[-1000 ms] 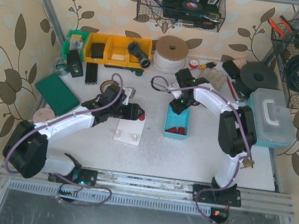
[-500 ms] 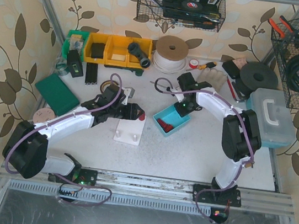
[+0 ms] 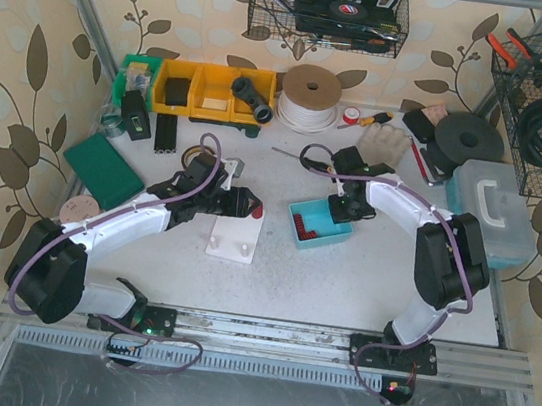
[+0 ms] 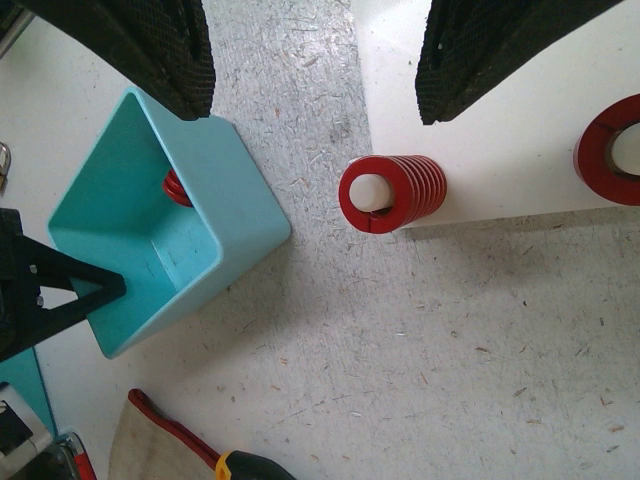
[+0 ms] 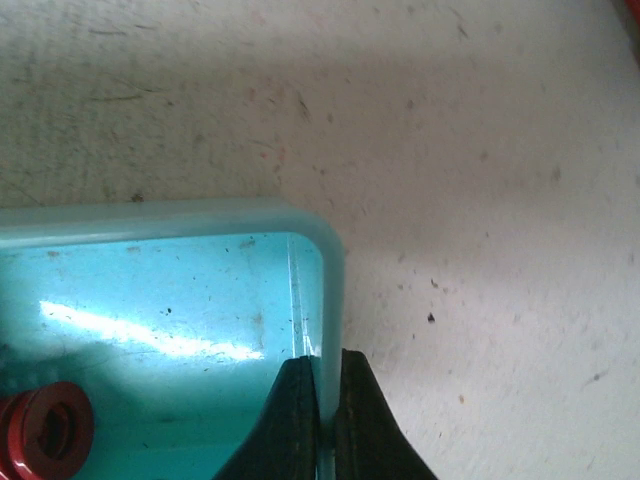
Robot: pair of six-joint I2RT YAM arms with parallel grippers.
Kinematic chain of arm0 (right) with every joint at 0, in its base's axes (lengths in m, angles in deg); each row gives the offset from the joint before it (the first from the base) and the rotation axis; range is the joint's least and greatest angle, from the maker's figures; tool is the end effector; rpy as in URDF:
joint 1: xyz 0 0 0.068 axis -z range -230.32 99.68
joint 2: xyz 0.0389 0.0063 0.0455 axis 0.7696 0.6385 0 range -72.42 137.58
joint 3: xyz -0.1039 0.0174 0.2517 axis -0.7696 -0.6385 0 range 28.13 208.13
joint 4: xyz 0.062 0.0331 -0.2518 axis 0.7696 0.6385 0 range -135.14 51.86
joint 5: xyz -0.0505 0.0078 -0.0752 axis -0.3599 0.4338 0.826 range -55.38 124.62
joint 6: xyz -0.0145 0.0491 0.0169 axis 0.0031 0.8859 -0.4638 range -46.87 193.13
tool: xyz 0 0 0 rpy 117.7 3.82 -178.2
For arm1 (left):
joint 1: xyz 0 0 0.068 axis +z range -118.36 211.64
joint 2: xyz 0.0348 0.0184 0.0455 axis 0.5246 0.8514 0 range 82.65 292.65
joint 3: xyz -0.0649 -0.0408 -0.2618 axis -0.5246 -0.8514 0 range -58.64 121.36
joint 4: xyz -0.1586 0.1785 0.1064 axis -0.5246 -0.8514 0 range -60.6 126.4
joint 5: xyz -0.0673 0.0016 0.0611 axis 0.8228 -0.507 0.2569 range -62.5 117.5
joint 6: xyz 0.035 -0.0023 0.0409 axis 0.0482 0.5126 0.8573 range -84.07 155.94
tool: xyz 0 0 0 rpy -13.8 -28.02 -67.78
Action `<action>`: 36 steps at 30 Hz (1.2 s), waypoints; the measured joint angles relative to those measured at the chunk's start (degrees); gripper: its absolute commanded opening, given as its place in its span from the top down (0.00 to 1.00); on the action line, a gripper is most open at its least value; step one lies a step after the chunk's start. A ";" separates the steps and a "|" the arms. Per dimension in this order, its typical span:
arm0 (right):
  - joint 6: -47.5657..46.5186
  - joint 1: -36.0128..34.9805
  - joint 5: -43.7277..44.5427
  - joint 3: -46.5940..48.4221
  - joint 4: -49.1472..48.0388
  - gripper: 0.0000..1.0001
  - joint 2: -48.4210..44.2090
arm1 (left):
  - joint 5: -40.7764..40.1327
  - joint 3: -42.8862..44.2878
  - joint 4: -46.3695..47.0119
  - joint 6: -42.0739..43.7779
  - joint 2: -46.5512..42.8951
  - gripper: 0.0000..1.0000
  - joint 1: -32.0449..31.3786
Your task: Install the large spring
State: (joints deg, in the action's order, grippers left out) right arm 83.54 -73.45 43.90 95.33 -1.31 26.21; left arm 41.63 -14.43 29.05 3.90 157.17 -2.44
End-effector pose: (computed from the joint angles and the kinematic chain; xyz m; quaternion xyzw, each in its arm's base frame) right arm 0.3037 0.1235 0.1925 -0.0991 0.9836 -0.0400 0.1456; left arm 0.2247 -0.1626 0.2298 0.0701 0.8896 -0.3312 0.3065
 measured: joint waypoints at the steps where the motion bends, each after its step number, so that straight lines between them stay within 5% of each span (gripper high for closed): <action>1: 1.03 0.00 0.20 -0.42 -0.02 1.00 -0.35 | 0.00 0.00 0.00 0.00 0.04 0.41 0.00; 5: 4.13 0.02 0.90 -1.64 -0.17 0.99 -1.33 | 0.00 0.00 -0.04 0.00 0.33 0.41 0.00; 9: 5.44 0.13 1.64 -2.78 -0.39 0.64 -2.08 | 0.02 0.04 -0.13 0.00 1.18 0.40 0.00; 12: 5.97 0.55 3.19 -4.13 0.72 0.55 -2.05 | 0.02 0.04 -0.26 -0.04 1.68 0.37 0.00; 24: 6.51 -3.15 4.98 2.67 6.19 0.54 -9.22 | -0.28 0.04 -0.24 -0.90 1.70 0.27 0.00; 36: 12.17 -7.17 -9.35 3.50 -0.72 0.54 -4.07 | -1.18 -0.39 -0.22 -0.96 -1.60 0.26 0.00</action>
State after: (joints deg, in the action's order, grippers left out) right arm 95.72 -80.62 34.54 98.82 -2.03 22.14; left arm 40.45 -14.83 28.83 2.94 155.57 -2.44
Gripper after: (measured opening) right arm 0.465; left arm 0.737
